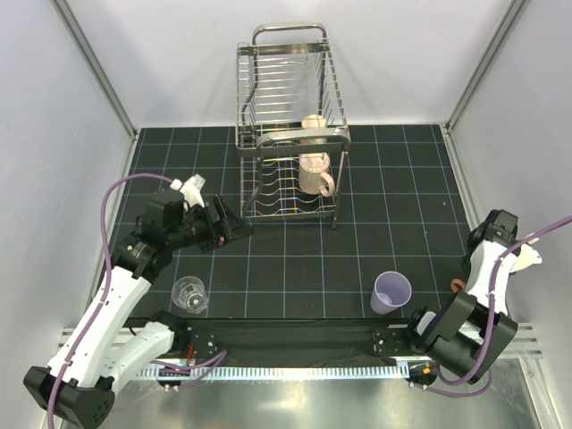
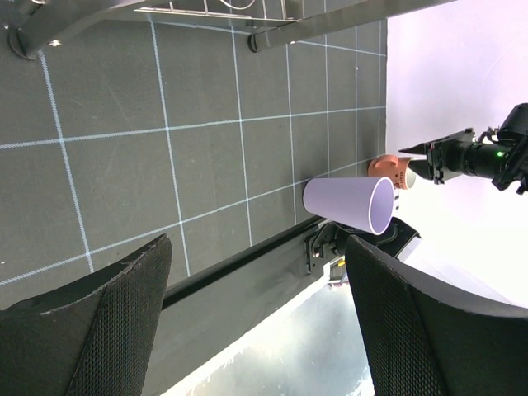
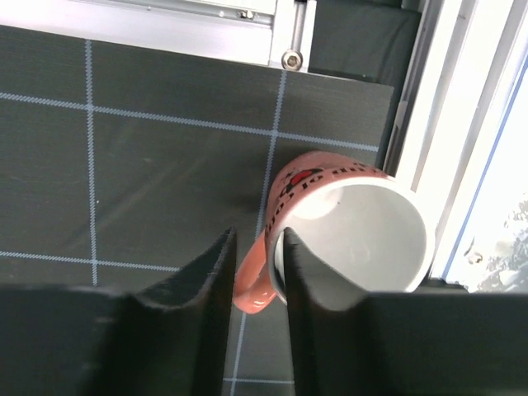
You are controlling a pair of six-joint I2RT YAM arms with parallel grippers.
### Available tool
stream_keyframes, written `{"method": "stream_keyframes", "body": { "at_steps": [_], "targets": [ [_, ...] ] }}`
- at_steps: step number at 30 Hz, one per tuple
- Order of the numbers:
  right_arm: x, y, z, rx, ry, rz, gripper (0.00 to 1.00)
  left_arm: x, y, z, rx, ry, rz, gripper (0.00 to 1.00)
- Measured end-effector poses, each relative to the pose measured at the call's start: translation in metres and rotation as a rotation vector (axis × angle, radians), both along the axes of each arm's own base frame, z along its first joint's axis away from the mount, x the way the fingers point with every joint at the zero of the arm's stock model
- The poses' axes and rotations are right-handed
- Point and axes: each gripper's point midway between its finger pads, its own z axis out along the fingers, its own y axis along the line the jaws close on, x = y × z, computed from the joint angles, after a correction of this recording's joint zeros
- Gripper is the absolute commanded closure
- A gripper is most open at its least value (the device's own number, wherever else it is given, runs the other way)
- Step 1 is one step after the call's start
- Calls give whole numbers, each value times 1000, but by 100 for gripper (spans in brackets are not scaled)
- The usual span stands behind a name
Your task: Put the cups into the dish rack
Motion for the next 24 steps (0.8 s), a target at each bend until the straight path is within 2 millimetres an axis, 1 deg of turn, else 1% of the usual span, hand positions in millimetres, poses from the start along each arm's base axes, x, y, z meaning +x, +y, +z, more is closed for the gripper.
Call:
{"method": "stream_keyframes", "body": {
  "at_steps": [1,3,4,5,9,13,14,17,20,22,23,24],
  "targets": [
    [1,0,0,-2,-5,1,78,0,0,1,-1,-2,0,17],
    [3,-1,-1,-3,-11,3,82,-1,0,1,-2,-5,0,17],
    [3,-1,-2,0,-11,4,92,-1,0,2,-3,-7,0,17],
    [4,-1,-3,3,-9,11,96,-1,0,2,-4,-9,0,17],
    [5,0,-3,10,-7,38,96,-2,1,5,-9,-16,2,17],
    [13,5,-3,31,-56,110,96,-3,1,6,-14,-19,4,18],
    [18,8,-2,37,-89,136,96,-3,1,6,-14,-18,4,18],
    [44,21,7,55,-202,240,96,-4,-1,6,-23,-5,1,18],
    [72,42,23,64,-291,390,96,-4,-2,6,-32,11,1,18],
    [90,63,40,68,-363,507,96,-4,-3,6,-40,20,3,18],
    [99,73,55,50,-408,572,96,-4,-4,8,-46,23,6,18],
    [105,82,63,47,-434,620,96,-4,-4,9,-50,23,6,19]
  ]
}}
